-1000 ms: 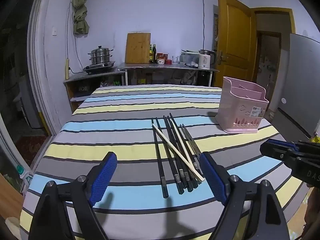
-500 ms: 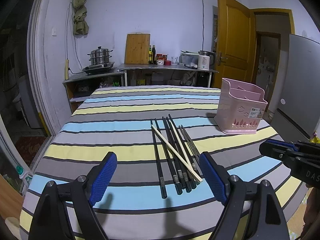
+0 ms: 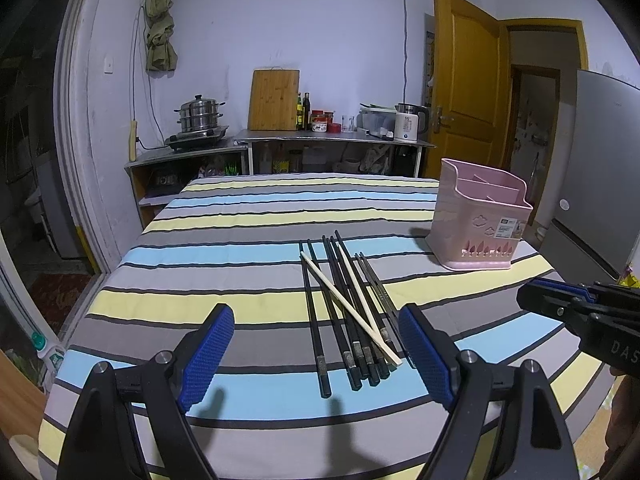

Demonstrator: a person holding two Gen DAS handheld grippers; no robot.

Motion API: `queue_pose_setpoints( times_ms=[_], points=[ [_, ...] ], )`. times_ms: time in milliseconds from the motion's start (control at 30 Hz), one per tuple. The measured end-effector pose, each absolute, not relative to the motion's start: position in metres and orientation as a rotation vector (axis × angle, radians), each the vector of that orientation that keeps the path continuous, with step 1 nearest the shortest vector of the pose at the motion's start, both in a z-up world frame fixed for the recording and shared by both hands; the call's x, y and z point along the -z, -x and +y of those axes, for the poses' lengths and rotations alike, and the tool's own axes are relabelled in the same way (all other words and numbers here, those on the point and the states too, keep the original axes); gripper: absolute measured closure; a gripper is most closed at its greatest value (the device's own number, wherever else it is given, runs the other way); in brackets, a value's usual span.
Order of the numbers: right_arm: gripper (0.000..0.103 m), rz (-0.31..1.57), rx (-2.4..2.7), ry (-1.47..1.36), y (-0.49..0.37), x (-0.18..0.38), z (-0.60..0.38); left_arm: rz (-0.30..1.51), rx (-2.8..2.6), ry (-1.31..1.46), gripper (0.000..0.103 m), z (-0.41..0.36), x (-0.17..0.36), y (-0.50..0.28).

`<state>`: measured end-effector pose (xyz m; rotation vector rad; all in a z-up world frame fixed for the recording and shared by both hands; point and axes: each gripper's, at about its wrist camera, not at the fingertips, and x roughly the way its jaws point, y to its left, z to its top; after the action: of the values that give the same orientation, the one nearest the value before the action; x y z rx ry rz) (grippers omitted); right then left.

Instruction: Organize utensils

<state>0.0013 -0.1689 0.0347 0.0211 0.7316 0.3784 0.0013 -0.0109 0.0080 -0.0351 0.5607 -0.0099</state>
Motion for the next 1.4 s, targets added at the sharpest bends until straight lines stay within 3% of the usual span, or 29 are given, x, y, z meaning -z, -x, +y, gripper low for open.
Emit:
queue_pose_setpoints(
  times_ms=[1400],
  points=[
    [0.087,0.721,-0.376,-0.029,-0.0022,-0.0327,-0.1715,0.546,0.028,0.030,0.019,-0.0117,-0.0073,0.0017]
  ],
)
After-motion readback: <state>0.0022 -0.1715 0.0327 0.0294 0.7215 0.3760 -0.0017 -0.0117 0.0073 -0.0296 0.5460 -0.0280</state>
